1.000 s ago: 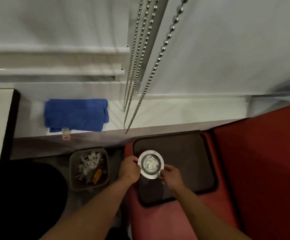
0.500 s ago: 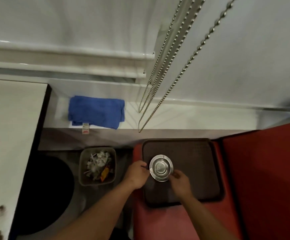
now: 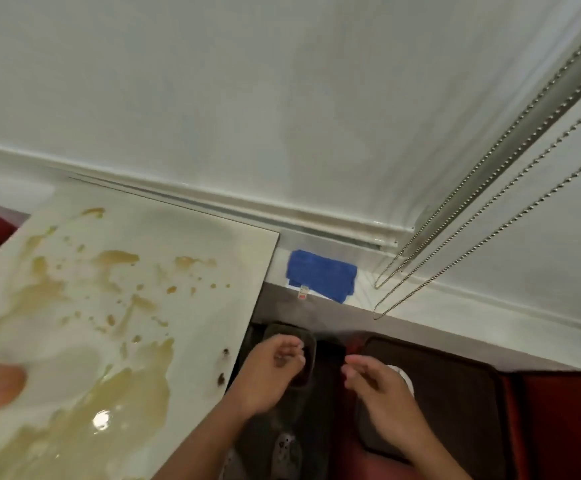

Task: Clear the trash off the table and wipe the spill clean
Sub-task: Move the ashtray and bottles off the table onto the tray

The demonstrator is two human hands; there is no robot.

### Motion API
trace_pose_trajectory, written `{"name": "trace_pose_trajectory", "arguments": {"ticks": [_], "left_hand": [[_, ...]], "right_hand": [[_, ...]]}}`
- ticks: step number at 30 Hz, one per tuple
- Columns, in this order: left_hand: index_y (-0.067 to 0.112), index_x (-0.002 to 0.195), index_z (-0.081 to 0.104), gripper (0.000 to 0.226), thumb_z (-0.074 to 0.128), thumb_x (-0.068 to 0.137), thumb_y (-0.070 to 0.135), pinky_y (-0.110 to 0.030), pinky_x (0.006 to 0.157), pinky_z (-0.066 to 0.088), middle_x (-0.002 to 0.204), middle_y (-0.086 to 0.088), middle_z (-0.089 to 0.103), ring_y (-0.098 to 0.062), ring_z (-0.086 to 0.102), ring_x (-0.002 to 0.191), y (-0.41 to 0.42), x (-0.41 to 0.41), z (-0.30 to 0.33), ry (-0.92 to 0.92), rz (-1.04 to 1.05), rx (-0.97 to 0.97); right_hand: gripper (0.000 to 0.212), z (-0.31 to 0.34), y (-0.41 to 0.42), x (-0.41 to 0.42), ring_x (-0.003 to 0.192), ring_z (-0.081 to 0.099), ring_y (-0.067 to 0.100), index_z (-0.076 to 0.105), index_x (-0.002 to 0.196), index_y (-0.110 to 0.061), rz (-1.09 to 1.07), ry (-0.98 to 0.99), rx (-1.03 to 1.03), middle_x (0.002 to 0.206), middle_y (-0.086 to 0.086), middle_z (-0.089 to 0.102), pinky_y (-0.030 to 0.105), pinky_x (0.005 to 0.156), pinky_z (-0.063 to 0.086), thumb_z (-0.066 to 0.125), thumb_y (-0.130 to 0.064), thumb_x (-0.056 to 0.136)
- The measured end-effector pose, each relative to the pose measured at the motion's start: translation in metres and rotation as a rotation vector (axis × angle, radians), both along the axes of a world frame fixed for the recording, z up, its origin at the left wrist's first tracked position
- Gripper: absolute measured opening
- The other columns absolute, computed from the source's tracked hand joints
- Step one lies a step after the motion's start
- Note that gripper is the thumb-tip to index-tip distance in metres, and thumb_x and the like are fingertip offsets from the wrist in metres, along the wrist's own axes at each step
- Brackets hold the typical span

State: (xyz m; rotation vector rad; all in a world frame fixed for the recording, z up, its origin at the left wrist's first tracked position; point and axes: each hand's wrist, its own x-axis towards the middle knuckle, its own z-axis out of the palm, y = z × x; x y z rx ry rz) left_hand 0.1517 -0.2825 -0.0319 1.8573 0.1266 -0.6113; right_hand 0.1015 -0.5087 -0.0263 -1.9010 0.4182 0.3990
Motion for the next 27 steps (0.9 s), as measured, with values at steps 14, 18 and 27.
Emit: {"name": "trace_pose_trajectory", "arguments": {"ticks": [14, 18, 27], "left_hand": [[0.03, 0.112, 0.069, 0.022, 0.072, 0.092, 0.021, -0.031, 0.08, 0.058, 0.102, 0.013, 0.075, -0.016, 0.072, 0.086, 0.207, -0.177, 0.094, 0.014, 0.706, 0.087], [0.03, 0.113, 0.067, 0.022, 0.071, 0.093, 0.021, -0.025, 0.078, 0.054, 0.102, 0.013, 0.075, -0.01, 0.073, 0.087, 0.241, -0.225, 0.101, 0.041, 0.922, 0.104], [0.034, 0.117, 0.063, 0.028, 0.073, 0.091, 0.029, -0.025, 0.084, 0.053, 0.108, 0.013, 0.073, -0.006, 0.069, 0.098, 0.316, -0.247, 0.128, -0.061, 1.18, 0.179]], "right_hand": [[0.015, 0.095, 0.208, 0.042, 0.098, 0.07, 0.003, 0.069, 0.111, -0.036, 0.639, -0.034, 0.081, 0.107, -0.014, 0.076, 0.034, 0.097, 0.056, 0.066, -0.027, 0.099], [0.014, 0.109, 0.279, 0.031, 0.095, 0.07, 0.021, 0.068, 0.11, -0.044, 0.845, -0.067, 0.096, 0.103, -0.002, 0.074, 0.041, 0.092, 0.056, 0.065, -0.036, 0.099], [0.018, 0.168, 0.408, 0.022, 0.091, 0.067, 0.0, 0.069, 0.115, -0.033, 1.118, -0.325, 0.118, 0.103, -0.016, 0.072, 0.021, 0.082, 0.055, 0.063, -0.028, 0.099]]}}
